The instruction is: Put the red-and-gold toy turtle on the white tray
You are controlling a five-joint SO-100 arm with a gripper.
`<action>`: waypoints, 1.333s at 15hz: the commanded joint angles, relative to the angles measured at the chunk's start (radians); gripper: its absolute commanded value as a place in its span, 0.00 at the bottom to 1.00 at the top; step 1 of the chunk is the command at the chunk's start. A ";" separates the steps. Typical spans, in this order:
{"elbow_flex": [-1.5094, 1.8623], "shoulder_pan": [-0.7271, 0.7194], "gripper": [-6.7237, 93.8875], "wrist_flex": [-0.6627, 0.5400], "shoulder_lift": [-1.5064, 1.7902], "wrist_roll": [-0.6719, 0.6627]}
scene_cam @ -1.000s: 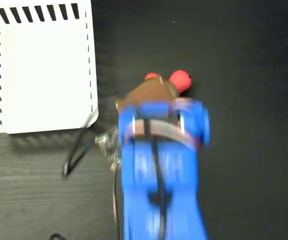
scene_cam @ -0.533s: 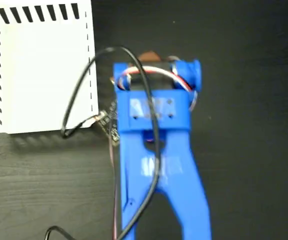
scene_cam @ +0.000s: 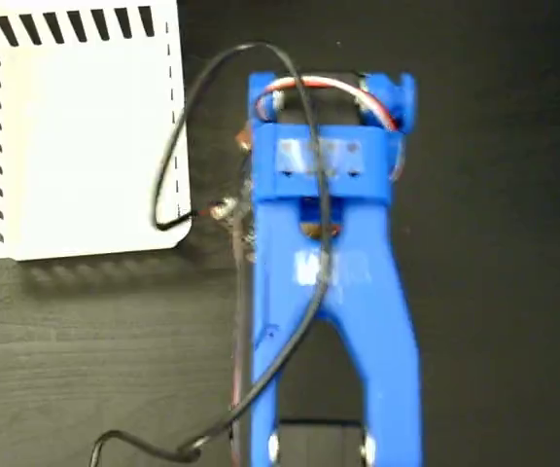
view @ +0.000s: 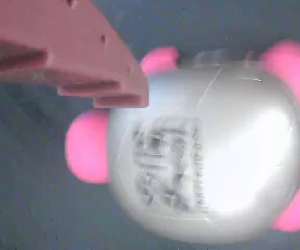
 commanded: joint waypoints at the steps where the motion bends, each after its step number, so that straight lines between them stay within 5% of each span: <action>1: -0.023 0.020 0.59 0.025 0.018 -0.063; 16: 0.198 0.006 0.60 -0.250 -0.104 -0.051; 17: 0.198 0.003 0.57 -0.253 -0.104 -0.048; 20: 0.190 -0.005 0.28 -0.261 -0.104 -0.020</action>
